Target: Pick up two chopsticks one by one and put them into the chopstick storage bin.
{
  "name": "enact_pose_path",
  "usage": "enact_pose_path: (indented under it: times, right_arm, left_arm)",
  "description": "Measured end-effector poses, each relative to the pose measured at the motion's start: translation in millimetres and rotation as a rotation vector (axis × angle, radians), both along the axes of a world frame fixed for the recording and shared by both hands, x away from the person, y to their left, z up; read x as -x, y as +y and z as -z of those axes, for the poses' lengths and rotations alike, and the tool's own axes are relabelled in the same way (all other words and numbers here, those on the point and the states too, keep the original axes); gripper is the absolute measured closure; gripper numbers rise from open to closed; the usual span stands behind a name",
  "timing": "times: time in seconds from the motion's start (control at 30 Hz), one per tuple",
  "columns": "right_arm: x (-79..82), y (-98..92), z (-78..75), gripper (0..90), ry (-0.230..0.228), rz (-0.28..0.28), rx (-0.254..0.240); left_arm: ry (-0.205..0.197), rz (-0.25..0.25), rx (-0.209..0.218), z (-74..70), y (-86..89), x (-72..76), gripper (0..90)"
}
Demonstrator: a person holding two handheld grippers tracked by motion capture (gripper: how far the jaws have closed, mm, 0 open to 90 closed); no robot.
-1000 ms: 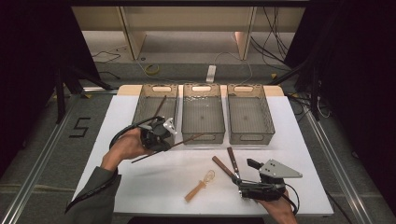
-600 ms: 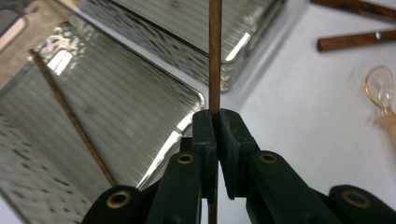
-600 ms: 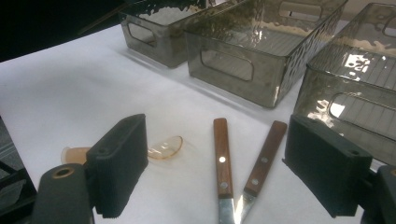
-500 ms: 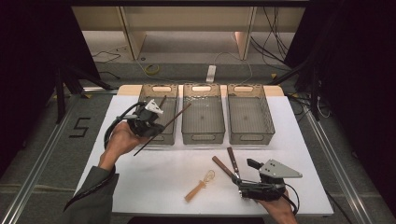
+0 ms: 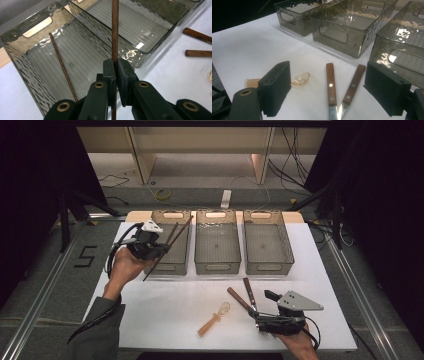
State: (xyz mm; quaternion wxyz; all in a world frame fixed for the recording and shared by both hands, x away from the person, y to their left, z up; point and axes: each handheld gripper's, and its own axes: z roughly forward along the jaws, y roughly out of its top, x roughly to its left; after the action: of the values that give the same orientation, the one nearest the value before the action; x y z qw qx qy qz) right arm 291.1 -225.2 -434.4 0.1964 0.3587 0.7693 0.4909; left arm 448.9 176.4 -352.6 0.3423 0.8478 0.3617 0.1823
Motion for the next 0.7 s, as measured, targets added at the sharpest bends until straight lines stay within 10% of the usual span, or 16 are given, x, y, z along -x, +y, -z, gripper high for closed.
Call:
enact_pose_path:
  times: [0.7]
  right_arm:
    - [-0.1,-1.1,0.6,21.9,0.005,0.008,-0.011]
  left_arm:
    - [-0.037,-0.123,0.185,-10.8,29.3,-24.5,84.8]
